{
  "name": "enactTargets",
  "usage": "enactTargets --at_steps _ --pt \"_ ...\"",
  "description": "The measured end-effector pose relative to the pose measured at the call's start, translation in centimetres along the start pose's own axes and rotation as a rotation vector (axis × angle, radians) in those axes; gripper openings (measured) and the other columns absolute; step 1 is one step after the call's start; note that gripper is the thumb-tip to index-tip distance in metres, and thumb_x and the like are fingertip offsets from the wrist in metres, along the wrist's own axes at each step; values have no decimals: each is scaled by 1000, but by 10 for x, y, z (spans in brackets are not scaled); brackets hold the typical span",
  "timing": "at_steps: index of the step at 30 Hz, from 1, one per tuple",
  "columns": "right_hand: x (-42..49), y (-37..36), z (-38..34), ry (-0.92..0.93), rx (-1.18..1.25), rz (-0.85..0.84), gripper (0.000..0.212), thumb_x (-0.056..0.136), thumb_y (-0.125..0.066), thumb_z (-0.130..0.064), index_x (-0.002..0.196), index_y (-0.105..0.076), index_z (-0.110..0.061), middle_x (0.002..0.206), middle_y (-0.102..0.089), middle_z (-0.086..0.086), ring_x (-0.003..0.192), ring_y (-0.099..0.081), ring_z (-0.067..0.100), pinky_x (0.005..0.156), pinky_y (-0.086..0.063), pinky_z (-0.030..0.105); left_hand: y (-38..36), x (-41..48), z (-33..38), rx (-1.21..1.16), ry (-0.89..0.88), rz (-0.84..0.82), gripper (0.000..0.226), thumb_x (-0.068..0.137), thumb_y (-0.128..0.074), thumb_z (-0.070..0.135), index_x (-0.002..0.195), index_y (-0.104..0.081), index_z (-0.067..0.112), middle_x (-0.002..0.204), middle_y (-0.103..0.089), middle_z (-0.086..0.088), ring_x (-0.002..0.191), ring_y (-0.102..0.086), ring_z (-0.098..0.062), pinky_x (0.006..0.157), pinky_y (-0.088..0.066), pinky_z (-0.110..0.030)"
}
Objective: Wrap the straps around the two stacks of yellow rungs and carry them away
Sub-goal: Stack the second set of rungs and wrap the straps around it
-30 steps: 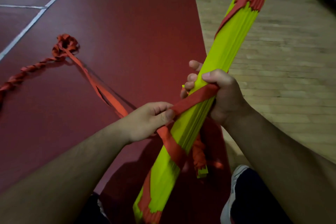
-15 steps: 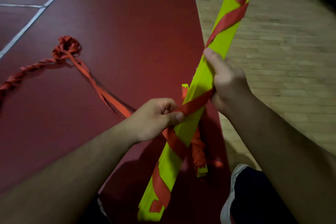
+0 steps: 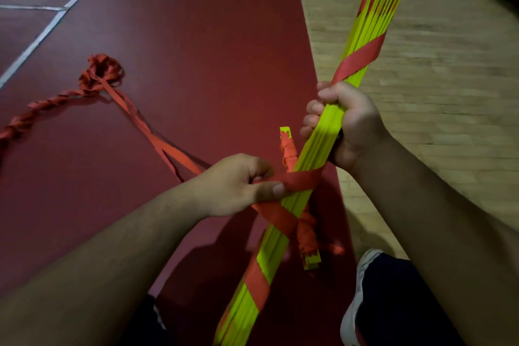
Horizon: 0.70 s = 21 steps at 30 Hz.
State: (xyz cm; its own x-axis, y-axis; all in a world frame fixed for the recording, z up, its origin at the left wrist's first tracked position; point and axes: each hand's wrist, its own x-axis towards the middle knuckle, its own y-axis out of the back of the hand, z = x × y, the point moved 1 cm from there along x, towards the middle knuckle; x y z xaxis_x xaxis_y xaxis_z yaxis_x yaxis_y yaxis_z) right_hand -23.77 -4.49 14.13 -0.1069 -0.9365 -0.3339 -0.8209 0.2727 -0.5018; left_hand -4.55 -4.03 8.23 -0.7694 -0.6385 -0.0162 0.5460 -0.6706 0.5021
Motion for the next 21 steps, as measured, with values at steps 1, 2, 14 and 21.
enactTargets --at_steps 1,2,14,21 --pt "0 1 0 -18 16 -10 9 92 -41 -12 89 -46 -19 58 -39 0 46 -38 15 50 -37 23 1 -1 0 -9 4 -3 50 81 -56 62 64 -49 15 59 -39 11 55 -36 -5 52 -30 -28" --pt "0 2 0 -35 36 -20 9 91 -40 -13 87 -45 -19 58 -38 0 46 -37 14 51 -36 22 1 -1 0 -57 18 -15 55 82 -55 62 66 -50 9 60 -41 8 57 -37 -7 55 -31 -31" --pt "3 -2 -3 154 -64 89 13 93 -57 -16 87 -58 -5 68 -58 8 62 -58 22 55 -51 27 -11 2 1 -378 164 -99 40 80 -71 50 94 -71 12 81 -72 -12 71 -57 -16 63 -49 -41" --pt "8 5 7 215 -381 262 28 81 -79 -15 91 -53 -7 63 -47 12 47 -56 25 54 -53 40 -19 0 5 124 84 -72 46 75 -67 64 72 -62 18 59 -53 3 54 -45 -2 54 -39 -29"
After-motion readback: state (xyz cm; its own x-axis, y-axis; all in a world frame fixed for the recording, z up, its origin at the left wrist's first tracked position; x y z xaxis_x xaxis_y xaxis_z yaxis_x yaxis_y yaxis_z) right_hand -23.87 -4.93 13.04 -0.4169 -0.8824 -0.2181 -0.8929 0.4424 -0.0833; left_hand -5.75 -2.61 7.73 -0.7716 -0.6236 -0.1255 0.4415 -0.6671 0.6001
